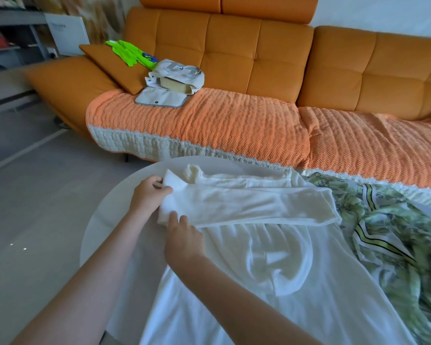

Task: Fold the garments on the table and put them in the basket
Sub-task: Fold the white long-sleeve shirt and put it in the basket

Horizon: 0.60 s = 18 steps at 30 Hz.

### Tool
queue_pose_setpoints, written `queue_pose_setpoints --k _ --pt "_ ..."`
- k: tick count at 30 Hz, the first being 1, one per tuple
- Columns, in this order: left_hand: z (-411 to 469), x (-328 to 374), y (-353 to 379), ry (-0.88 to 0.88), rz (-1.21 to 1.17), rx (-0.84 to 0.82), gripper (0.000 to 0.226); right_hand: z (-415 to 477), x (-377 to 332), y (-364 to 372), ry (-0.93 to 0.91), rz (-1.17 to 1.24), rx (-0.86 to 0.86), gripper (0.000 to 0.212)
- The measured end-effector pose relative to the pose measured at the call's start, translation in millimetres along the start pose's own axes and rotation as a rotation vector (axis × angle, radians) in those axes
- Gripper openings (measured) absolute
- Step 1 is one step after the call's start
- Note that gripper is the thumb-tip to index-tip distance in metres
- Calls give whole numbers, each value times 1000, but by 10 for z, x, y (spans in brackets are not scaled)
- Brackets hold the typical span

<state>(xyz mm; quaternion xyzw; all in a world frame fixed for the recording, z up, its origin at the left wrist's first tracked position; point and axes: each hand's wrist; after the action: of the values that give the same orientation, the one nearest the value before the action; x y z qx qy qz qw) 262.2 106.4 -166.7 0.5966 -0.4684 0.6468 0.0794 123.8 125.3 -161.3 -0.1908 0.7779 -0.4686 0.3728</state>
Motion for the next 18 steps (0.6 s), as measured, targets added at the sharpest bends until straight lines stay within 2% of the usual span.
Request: queue_pose_setpoints --k 1,5,10,12,14,18 --pt "8 59 -5 -11 -54 -23 17 -14 37 -61 -21 84 -3 52" --pt "73 423 107 -74 -511 -168 30 -140 342 -393 -71 549 70 56" --pt "50 924 609 51 -517 -194 35 -375 872 -689 -10 878 167 60" --pt "9 1018 895 105 -447 -240 38 -449 1051 -682 36 938 172 60" --pt "-67 1004 1189 180 -257 -309 37 -493 1204 -605 110 948 161 64" --pt "-215 753 1508 397 268 -424 32 -545 1344 -475 209 655 90 70"
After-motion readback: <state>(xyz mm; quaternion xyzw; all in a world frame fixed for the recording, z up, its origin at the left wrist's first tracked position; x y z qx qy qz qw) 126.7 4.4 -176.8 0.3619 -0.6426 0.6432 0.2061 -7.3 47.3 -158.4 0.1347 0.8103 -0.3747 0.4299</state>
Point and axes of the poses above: each hand's wrist, its own z-axis towards the middle knuckle, its own y-axis out of the palm, x = y × z, and after that the axes turned 9 degrees about -x, right-handed
